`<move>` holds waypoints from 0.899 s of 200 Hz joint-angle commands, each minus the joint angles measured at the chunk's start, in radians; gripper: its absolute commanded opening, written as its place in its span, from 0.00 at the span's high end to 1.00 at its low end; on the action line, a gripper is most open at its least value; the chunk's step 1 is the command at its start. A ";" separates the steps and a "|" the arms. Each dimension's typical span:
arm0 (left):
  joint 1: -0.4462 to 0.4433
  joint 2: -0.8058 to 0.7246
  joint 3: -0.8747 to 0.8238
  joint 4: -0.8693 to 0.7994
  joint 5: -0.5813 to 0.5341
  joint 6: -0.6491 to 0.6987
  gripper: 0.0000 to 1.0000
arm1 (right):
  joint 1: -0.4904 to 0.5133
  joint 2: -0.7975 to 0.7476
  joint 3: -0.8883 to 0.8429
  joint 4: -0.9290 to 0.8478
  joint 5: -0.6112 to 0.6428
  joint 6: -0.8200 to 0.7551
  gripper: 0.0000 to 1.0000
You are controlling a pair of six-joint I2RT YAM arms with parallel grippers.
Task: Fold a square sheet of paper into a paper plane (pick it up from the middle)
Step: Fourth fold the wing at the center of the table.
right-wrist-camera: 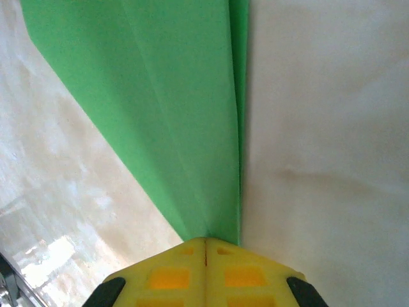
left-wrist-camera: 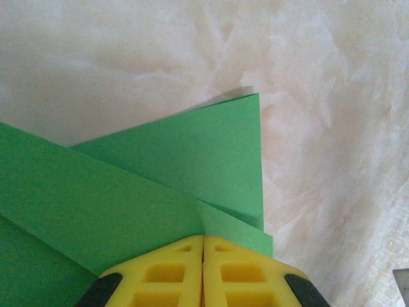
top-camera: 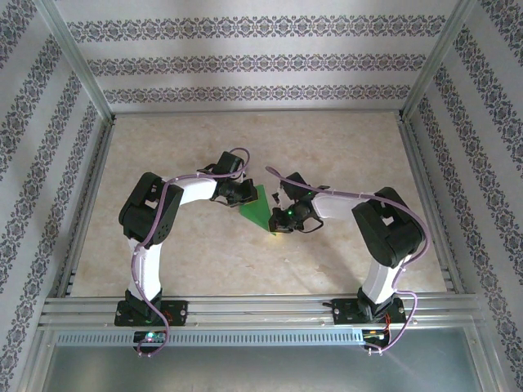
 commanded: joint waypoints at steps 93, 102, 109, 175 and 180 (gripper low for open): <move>-0.001 0.012 -0.010 -0.126 -0.057 0.058 0.91 | -0.024 -0.224 -0.139 0.012 0.036 0.038 0.92; -0.001 -0.007 0.009 -0.118 -0.027 0.056 0.90 | -0.036 -0.259 -0.147 0.049 0.040 0.048 0.91; -0.001 -0.026 0.023 -0.104 0.000 0.051 0.88 | -0.042 -0.280 -0.150 0.073 0.049 0.052 0.90; 0.005 -0.271 -0.126 0.050 -0.031 -0.078 0.61 | -0.066 -0.234 -0.078 0.173 0.078 0.033 0.68; 0.006 -0.289 -0.148 0.065 -0.040 -0.092 0.59 | -0.066 -0.223 -0.071 0.183 0.071 0.030 0.67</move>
